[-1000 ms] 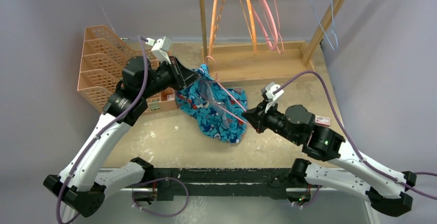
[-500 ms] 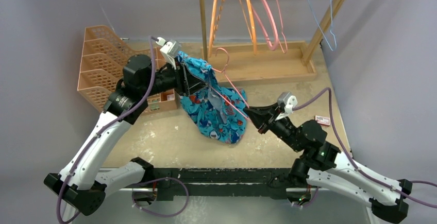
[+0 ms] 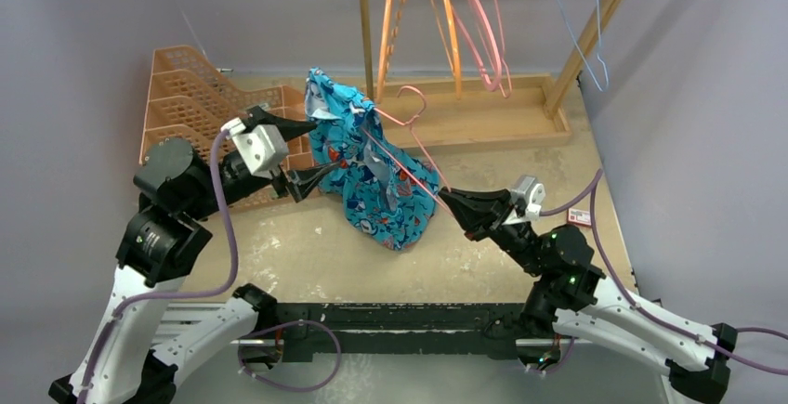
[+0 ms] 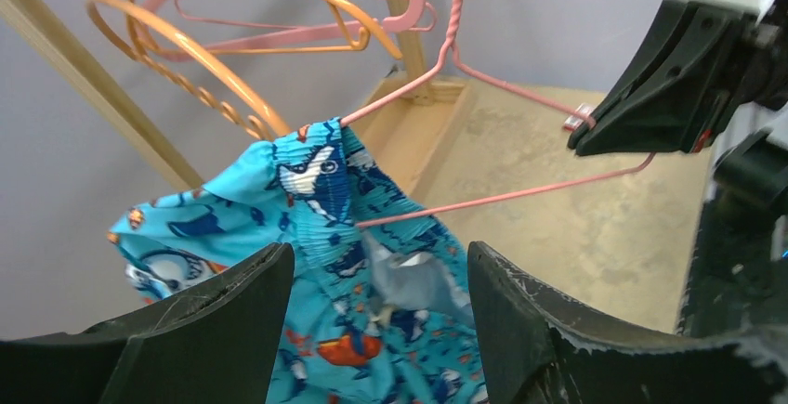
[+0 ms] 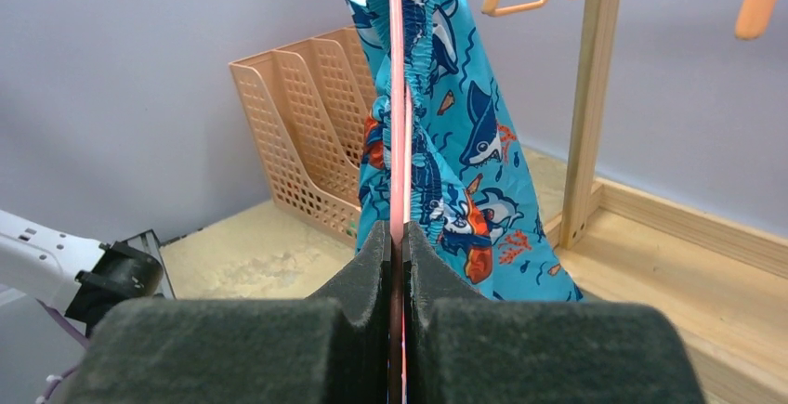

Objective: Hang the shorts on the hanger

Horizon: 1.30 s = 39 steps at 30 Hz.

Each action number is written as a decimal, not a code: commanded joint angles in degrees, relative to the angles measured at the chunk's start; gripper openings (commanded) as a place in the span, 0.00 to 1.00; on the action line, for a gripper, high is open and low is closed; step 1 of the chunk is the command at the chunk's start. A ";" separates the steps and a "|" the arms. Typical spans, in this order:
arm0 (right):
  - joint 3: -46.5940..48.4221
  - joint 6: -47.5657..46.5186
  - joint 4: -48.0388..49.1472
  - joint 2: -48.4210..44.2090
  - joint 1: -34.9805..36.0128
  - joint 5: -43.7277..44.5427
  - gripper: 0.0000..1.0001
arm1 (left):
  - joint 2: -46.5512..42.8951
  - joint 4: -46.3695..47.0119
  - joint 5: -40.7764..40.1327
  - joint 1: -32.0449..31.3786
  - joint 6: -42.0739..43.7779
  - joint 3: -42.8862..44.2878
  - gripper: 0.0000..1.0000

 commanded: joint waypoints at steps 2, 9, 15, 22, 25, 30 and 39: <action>1.19 -4.30 8.74 -2.75 -0.02 -2.54 0.00 | 4.39 -16.23 1.00 -0.25 23.25 6.83 0.68; 1.63 -8.70 4.01 -3.39 -0.06 -4.60 0.00 | 9.32 -26.10 3.36 -0.25 30.79 14.57 0.69; 1.94 -10.59 3.78 -2.56 0.00 -6.12 0.00 | 9.04 -25.43 6.53 -0.25 33.87 18.64 0.69; 0.42 -11.01 2.45 -4.04 -0.03 -11.60 0.00 | 11.60 -29.58 1.91 -0.25 40.60 24.76 0.67; 1.71 -9.62 0.91 -4.24 -0.03 -14.71 0.00 | 15.33 -36.12 1.62 -0.25 44.64 28.49 0.65; 1.48 -9.78 1.98 -4.09 -0.02 -17.70 0.00 | 17.69 -39.60 1.82 -0.26 46.71 29.14 0.56; 1.42 -11.38 3.49 -3.96 -0.04 -16.56 0.00 | 21.38 -45.37 6.61 -0.33 47.43 28.27 0.42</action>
